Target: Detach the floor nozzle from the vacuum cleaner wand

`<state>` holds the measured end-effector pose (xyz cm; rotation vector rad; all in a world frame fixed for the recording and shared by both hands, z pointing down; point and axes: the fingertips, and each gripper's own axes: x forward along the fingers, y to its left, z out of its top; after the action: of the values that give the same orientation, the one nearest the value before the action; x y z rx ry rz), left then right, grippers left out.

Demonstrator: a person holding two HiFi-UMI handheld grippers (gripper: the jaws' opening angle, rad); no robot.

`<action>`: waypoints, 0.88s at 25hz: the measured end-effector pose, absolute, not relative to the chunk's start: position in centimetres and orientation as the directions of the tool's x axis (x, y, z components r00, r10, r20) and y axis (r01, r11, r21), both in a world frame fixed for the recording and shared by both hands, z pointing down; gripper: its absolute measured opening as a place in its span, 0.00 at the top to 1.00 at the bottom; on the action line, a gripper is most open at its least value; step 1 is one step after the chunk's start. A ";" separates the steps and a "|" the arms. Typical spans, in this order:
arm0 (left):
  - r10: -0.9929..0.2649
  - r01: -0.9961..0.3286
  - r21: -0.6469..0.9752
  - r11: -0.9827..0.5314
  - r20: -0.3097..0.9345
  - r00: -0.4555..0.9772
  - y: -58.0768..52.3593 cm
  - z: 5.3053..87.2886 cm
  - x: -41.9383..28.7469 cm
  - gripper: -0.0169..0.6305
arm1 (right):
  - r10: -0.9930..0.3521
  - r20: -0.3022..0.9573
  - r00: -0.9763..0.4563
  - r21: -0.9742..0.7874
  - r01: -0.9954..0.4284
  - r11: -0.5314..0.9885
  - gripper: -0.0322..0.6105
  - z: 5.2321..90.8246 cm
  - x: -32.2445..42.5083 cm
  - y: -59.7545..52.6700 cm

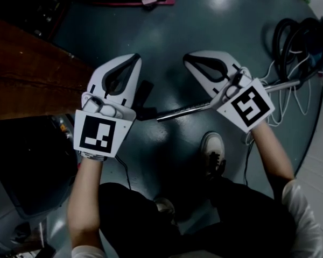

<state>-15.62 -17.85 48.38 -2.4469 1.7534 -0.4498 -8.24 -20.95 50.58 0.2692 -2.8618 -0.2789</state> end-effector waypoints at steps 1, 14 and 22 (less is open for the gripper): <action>-0.947 -0.911 -0.277 -0.307 0.179 0.265 -17.9 48.0 -16.1 0.97 | -0.210 0.219 -0.953 0.207 -0.165 0.964 0.90 50.1 -8.2 -21.0; -0.961 -0.910 -0.330 -0.251 0.199 0.193 -17.8 47.3 -17.1 0.97 | -0.207 0.229 -0.951 0.225 -0.155 0.962 0.91 49.8 -8.3 -20.8; -0.958 -0.906 -0.336 -0.259 0.213 0.195 -17.8 47.7 -17.0 0.97 | -0.209 0.235 -0.949 0.230 -0.155 0.961 0.91 49.9 -8.2 -20.9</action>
<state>-17.04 -17.80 47.67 -2.3197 1.8231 -0.5762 -8.23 -20.94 49.94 0.2695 -2.8529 -0.3055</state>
